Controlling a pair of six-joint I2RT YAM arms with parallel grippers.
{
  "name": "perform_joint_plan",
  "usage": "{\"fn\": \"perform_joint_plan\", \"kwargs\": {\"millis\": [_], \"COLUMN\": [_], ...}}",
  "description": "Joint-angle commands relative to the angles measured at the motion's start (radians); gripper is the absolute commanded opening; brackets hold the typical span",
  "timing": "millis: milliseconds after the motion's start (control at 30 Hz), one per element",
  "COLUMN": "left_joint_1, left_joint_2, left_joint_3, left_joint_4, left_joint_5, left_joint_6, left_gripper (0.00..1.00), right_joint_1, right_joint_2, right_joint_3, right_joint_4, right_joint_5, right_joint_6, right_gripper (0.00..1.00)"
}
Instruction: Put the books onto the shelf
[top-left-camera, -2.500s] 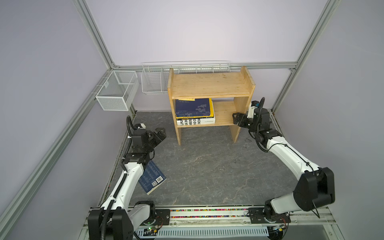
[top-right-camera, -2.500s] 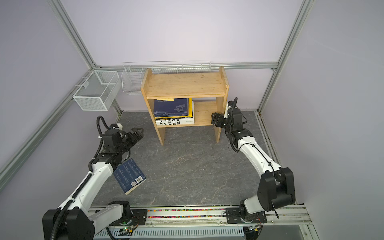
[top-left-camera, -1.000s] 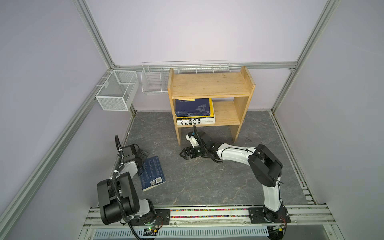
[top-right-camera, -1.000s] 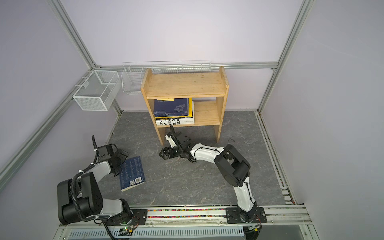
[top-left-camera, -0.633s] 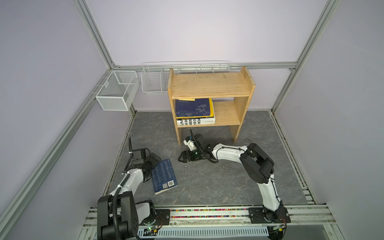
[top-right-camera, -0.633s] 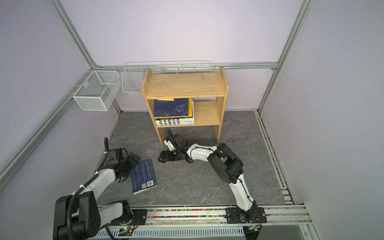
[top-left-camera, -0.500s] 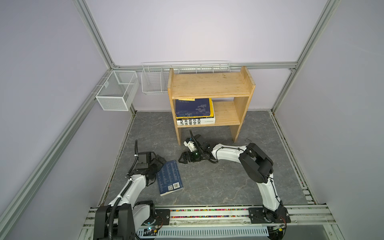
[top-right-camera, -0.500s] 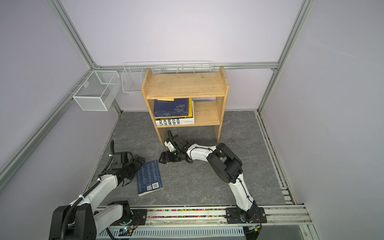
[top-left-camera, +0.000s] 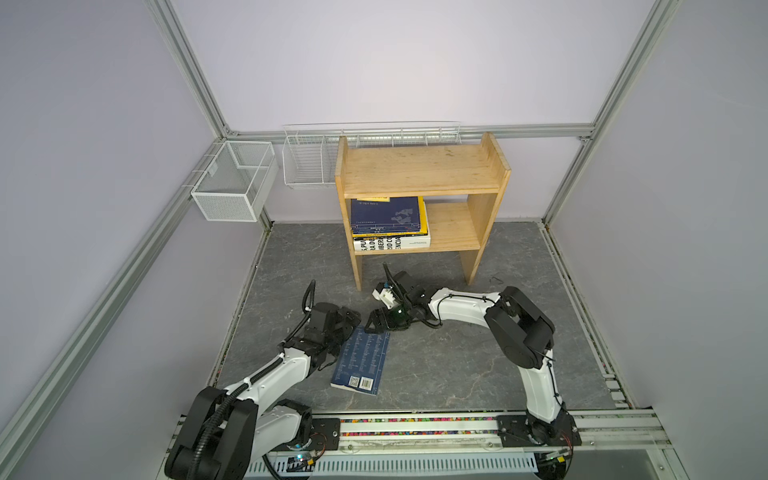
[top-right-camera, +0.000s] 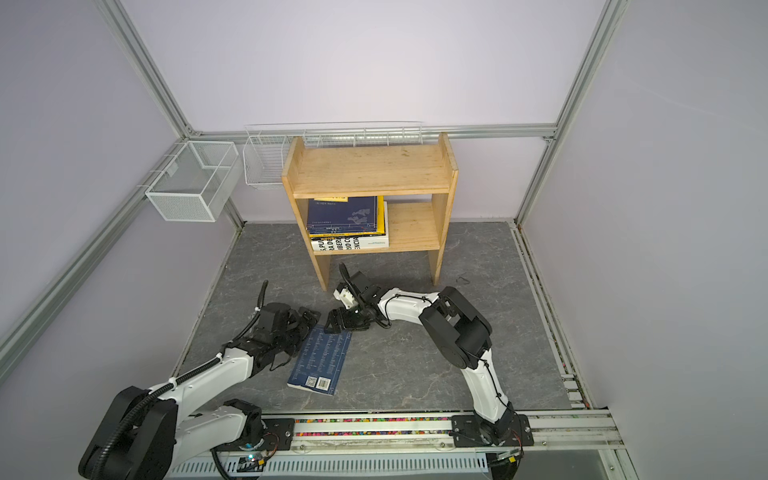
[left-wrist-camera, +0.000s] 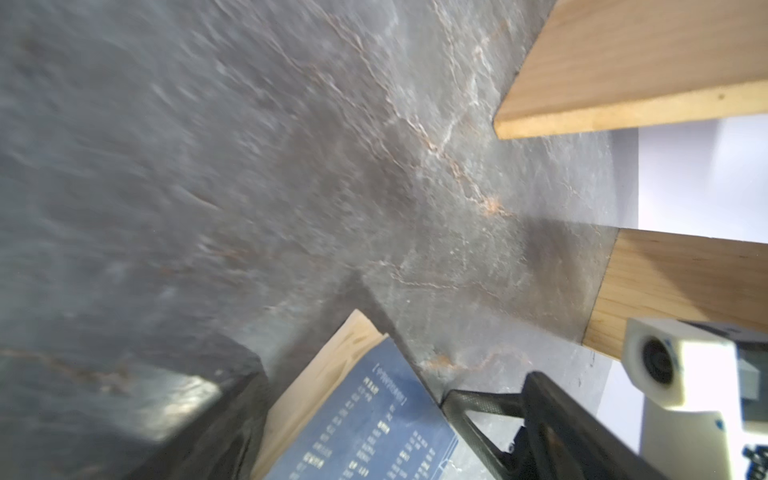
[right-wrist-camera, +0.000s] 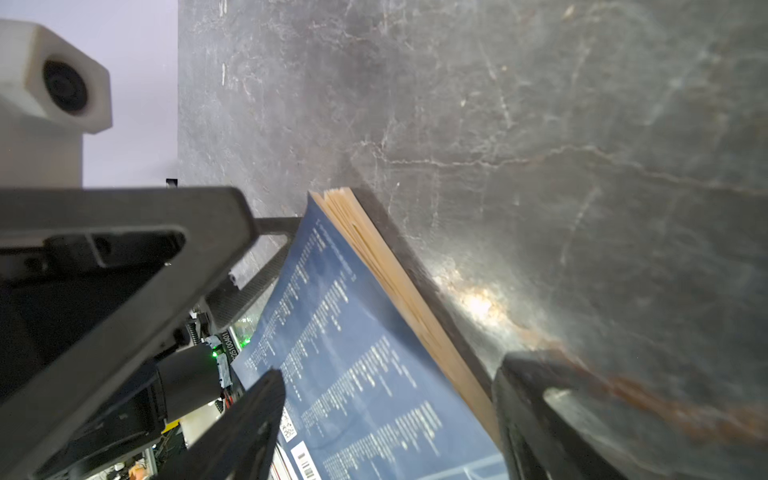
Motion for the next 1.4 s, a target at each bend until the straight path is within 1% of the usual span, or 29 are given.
{"fn": "perform_joint_plan", "kwargs": {"millis": [0, 133, 200, 267, 333, 400, 433, 467, 567, 667, 767, 833, 900, 1000, 1067, 1167, 1200, 1267, 1367], "left_joint_1": [-0.015, -0.015, -0.015, -0.014, -0.014, -0.014, -0.015, -0.014, -0.015, -0.015, -0.015, -0.015, -0.015, -0.017, -0.016, -0.021, -0.022, -0.027, -0.028], "left_joint_2": [0.023, -0.042, -0.065, -0.082, -0.090, -0.090, -0.088, -0.082, -0.067, -0.060, -0.057, -0.051, -0.046, -0.044, -0.048, -0.066, -0.075, -0.096, -0.122], "left_joint_3": [-0.029, 0.017, 0.026, 0.021, 0.007, -0.002, -0.007, -0.013, -0.018, -0.017, -0.025, -0.037, -0.063, -0.121, -0.150, -0.165, -0.204, -0.215, -0.216], "left_joint_4": [-0.141, -0.267, -0.303, -0.320, -0.307, -0.308, -0.300, -0.295, -0.285, -0.283, -0.254, -0.221, -0.171, -0.052, 0.011, 0.061, 0.068, 0.081, 0.077], "left_joint_5": [-0.045, -0.122, -0.147, -0.162, -0.152, -0.143, -0.134, -0.125, -0.102, -0.084, -0.034, 0.011, 0.057, 0.124, 0.145, 0.148, 0.145, 0.143, 0.140], "left_joint_6": [-0.046, 0.028, 0.062, 0.078, 0.099, 0.099, 0.131, 0.137, 0.154, 0.176, 0.185, 0.181, 0.150, 0.053, -0.005, -0.071, -0.089, -0.122, -0.139], "left_gripper": [0.97, 0.97, 0.98, 0.98, 0.98, 0.98, 0.98, 0.98, 0.97, 0.97, 0.97, 0.97, 0.97, 0.97, 0.97, 0.97, 0.97, 0.97, 0.98], "right_joint_1": [0.000, -0.008, -0.008, -0.007, -0.007, -0.006, -0.004, -0.003, 0.011, 0.068, 0.101, 0.096, 0.079, 0.050, 0.029, 0.011, 0.009, 0.010, 0.008], "right_joint_2": [0.016, -0.087, -0.145, -0.206, -0.268, -0.310, -0.324, -0.331, -0.291, -0.236, -0.171, -0.154, -0.139, -0.091, -0.040, 0.030, 0.041, 0.044, 0.022], "right_joint_3": [-0.060, -0.072, -0.090, -0.143, -0.207, -0.247, -0.267, -0.284, -0.300, -0.299, -0.238, -0.232, -0.226, -0.223, -0.244, -0.277, -0.281, -0.271, -0.259], "right_joint_4": [-0.184, -0.276, -0.327, -0.331, -0.320, -0.326, -0.322, -0.312, -0.252, -0.127, -0.147, -0.116, -0.077, 0.042, 0.205, 0.455, 0.503, 0.550, 0.582], "right_joint_5": [0.095, 0.232, 0.280, 0.274, 0.255, 0.269, 0.270, 0.251, 0.120, 0.025, 0.014, 0.006, 0.000, -0.022, -0.042, -0.068, -0.063, -0.041, -0.039], "right_joint_6": [0.013, -0.025, -0.039, -0.033, -0.008, 0.018, 0.032, 0.042, 0.091, 0.171, 0.161, 0.170, 0.189, 0.247, 0.343, 0.490, 0.517, 0.534, 0.512], "right_gripper": [0.81, 0.84, 0.85, 0.85, 0.86, 0.86, 0.88, 0.88, 0.87, 0.85, 0.84, 0.84, 0.84, 0.84, 0.84, 0.82, 0.81, 0.81, 0.80]}}
